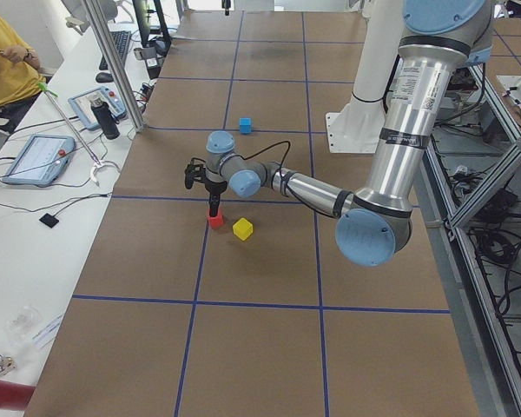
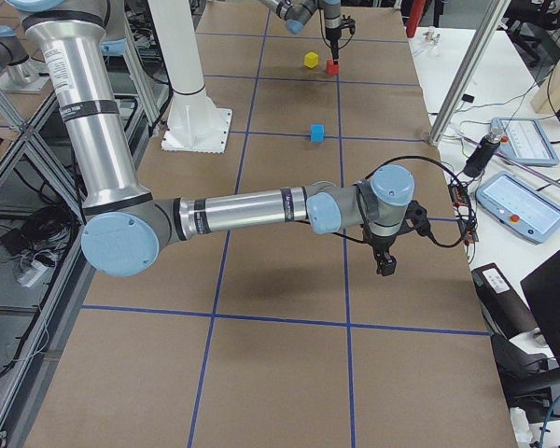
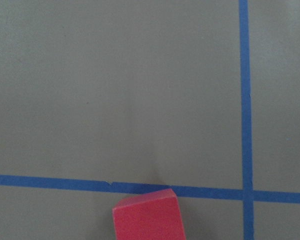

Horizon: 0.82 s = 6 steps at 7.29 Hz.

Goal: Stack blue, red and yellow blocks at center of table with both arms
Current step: 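Close the left gripper on the red cube and lift it, then carry the red cube over the blue cube with the left gripper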

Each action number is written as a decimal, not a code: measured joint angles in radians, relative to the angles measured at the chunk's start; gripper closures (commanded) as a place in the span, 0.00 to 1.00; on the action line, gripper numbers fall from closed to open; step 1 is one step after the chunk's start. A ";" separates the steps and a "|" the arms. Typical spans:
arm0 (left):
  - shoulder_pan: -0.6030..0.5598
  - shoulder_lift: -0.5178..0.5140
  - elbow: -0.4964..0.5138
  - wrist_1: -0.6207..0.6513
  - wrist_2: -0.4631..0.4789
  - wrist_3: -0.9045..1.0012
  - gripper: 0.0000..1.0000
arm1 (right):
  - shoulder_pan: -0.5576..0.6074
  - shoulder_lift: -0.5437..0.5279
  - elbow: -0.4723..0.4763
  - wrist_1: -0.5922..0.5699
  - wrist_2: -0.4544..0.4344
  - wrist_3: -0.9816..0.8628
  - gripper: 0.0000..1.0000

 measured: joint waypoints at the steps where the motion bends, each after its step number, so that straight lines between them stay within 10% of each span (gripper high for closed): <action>1: 0.007 -0.009 0.037 -0.025 0.001 0.004 0.00 | 0.005 -0.006 0.000 0.001 -0.003 -0.009 0.00; 2: 0.024 -0.015 0.064 -0.045 0.002 0.005 0.02 | 0.007 -0.009 0.001 0.001 -0.006 -0.012 0.00; 4: 0.057 -0.018 0.083 -0.058 0.002 0.005 0.97 | 0.007 -0.009 0.001 0.002 -0.009 -0.015 0.00; 6: 0.066 -0.009 0.071 -0.056 0.001 0.033 1.00 | 0.008 -0.009 0.001 0.002 -0.010 -0.015 0.00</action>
